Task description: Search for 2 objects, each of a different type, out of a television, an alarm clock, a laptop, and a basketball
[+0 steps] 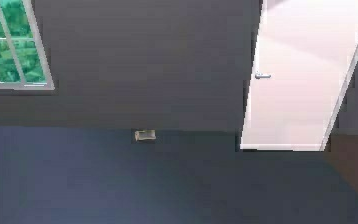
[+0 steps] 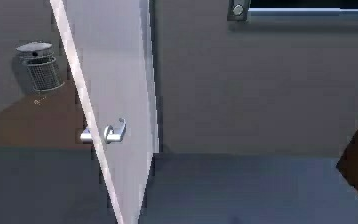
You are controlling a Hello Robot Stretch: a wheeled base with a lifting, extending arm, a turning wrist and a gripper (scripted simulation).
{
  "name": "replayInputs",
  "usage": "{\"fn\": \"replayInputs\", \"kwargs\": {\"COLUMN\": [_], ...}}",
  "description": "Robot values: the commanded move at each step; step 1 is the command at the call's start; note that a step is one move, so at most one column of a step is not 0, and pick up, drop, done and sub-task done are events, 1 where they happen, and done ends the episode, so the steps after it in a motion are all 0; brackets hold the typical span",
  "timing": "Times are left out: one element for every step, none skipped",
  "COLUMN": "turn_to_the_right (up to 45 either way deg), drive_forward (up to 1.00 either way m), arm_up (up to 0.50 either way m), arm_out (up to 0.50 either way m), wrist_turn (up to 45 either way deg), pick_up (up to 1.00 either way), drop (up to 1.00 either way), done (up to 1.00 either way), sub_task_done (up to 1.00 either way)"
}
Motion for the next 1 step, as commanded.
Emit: {"fn": "replayInputs", "kwargs": {"turn_to_the_right": [0.0], "drive_forward": [0.5], "arm_up": [0.0], "arm_out": [0.0], "wrist_turn": [0.0], "pick_up": [0.0], "drop": [0.0], "done": [0.0], "sub_task_done": [0.0]}}
